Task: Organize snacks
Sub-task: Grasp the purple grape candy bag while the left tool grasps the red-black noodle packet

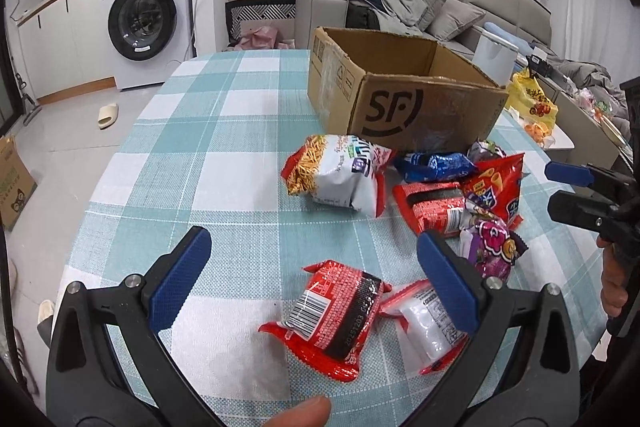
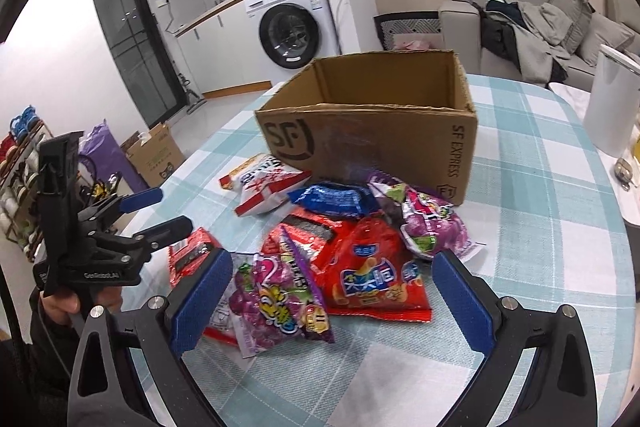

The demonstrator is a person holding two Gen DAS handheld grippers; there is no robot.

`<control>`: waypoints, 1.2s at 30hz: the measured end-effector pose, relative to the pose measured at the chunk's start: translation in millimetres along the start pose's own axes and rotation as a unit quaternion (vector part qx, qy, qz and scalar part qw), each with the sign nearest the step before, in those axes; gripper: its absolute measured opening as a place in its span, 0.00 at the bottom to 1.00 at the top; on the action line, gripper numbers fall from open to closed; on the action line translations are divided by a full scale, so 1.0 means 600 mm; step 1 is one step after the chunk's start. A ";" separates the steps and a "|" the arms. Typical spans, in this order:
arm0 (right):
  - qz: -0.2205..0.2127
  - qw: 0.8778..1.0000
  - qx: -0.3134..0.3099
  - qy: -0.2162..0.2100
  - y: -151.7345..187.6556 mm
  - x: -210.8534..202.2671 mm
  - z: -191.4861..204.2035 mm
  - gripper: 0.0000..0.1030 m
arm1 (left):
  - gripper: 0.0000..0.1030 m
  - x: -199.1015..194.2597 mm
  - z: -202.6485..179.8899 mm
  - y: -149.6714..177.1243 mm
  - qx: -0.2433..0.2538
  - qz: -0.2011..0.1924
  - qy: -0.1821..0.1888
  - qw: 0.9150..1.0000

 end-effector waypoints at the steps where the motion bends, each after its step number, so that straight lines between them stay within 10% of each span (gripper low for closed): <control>1: 0.000 1.000 -0.004 -0.005 0.001 0.000 0.004 0.99 | 0.99 0.001 0.000 0.001 0.001 0.001 -0.003 1.000; 36: 0.074 0.993 -0.060 -0.075 0.057 0.069 0.082 0.81 | 0.99 0.052 0.014 0.058 0.013 0.076 0.018 0.997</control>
Point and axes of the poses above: each gripper's, at about its wrist camera, not at the fingertips, and x roughly the way its jaws point, z to its left, y to its underside, the point moved 6 cm from there along x, roughly the way its jaws point, and after that the axes turned 8 degrees about y, right-handed, at the moved point
